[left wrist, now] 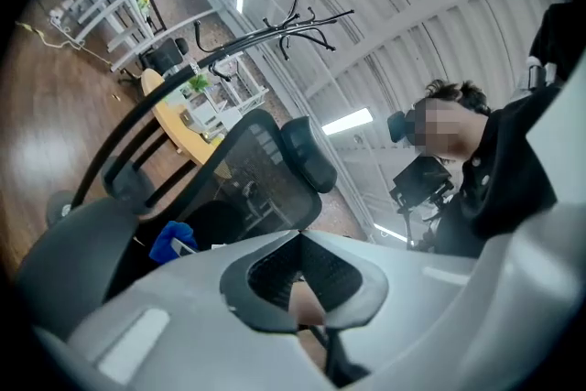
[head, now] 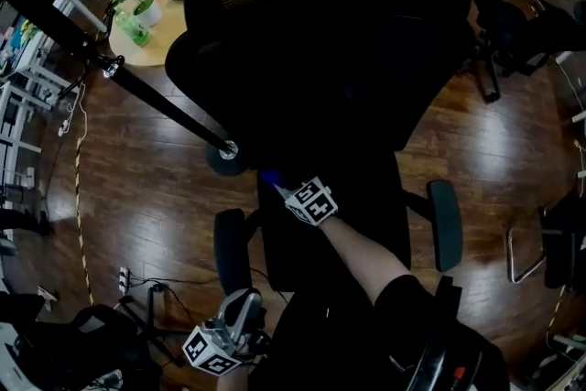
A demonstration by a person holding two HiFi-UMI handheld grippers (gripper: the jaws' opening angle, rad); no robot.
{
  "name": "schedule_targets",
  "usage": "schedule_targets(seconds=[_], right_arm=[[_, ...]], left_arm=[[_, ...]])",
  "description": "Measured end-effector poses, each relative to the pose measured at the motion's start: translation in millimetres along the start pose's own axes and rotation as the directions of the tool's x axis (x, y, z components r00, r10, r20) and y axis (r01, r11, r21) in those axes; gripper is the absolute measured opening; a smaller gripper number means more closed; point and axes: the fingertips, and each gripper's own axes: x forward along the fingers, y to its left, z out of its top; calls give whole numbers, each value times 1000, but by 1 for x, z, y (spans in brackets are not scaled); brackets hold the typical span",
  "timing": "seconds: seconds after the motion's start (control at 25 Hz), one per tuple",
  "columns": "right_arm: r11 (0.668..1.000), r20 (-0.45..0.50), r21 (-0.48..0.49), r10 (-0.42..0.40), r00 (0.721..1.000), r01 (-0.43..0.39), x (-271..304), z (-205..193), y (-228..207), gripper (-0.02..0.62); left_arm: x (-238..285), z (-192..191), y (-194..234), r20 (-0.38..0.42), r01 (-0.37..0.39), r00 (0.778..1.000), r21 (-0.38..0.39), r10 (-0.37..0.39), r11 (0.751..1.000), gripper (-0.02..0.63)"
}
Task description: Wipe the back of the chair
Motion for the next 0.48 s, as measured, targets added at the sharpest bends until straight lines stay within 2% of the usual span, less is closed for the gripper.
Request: schedule_targets(seconds=[0.12,0.24,0.36,0.48], right_arm=[[998,-44,45,-32,999,34,29,-4,-10,39],[991,-56,97,-87,995,92,28,-16,-38,40],[970,-34,162,-178,984,181,-3,-31,-81,38],[931,-51,203,-298,953,302,-55,-51,-134,40]], left_arm=[[-18,10,11,34,-50,998,9,50,999,-11],[-24,16,20,41,-68,997,13,67,998,-11],[-17,12,24,21,-45,999,4,45,999,-11],[-3,2,25,-21,-1,1000,-10,0,1000,-11]])
